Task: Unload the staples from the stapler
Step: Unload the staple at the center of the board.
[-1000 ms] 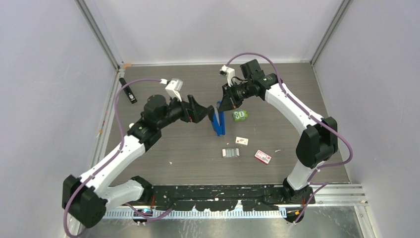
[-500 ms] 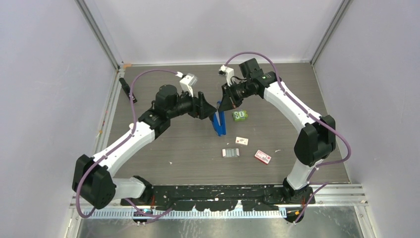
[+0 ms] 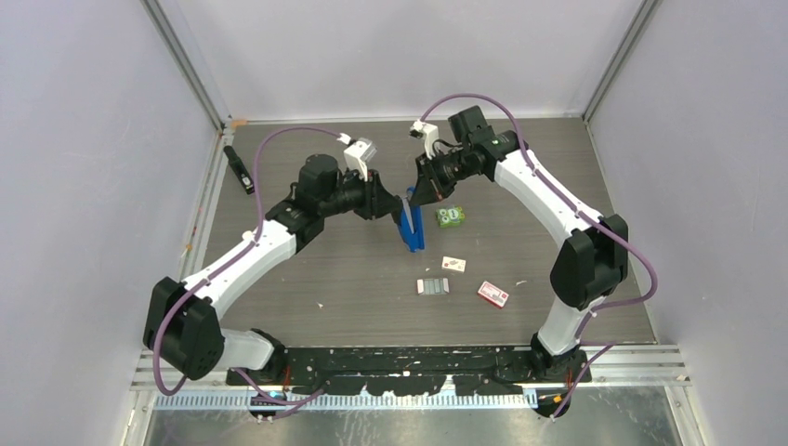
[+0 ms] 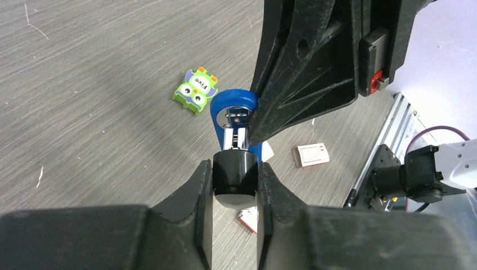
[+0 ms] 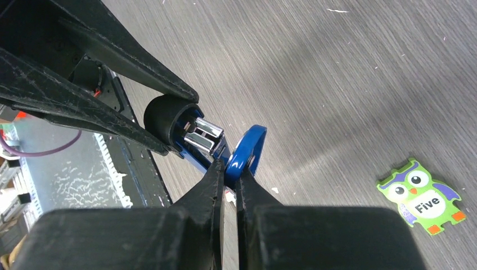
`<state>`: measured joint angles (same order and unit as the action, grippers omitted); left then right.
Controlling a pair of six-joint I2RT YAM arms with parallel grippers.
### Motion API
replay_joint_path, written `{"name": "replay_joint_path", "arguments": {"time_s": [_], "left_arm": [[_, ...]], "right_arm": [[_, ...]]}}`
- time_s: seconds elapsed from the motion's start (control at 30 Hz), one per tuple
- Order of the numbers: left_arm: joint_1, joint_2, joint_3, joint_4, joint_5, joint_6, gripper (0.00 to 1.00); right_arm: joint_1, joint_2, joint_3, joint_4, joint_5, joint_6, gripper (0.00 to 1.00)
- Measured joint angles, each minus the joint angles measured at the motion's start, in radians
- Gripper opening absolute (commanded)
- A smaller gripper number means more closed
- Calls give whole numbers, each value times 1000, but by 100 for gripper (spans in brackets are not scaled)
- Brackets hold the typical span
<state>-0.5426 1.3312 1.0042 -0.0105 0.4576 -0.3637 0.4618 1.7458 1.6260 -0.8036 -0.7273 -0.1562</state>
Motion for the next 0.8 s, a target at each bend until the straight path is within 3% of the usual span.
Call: {"name": "replay_joint_path", "arguments": {"time_s": [0.33, 0.53, 0.8], "left_arm": [[5, -73, -49, 17, -33, 59, 0], [9, -254, -250, 149, -150, 148, 0], [8, -293, -454, 385, -333, 253, 0]], "right_arm": [[12, 11, 43, -16, 4, -34, 1], [-16, 38, 85, 47, 19, -58, 1], [-27, 132, 82, 246, -18, -138, 1]]}}
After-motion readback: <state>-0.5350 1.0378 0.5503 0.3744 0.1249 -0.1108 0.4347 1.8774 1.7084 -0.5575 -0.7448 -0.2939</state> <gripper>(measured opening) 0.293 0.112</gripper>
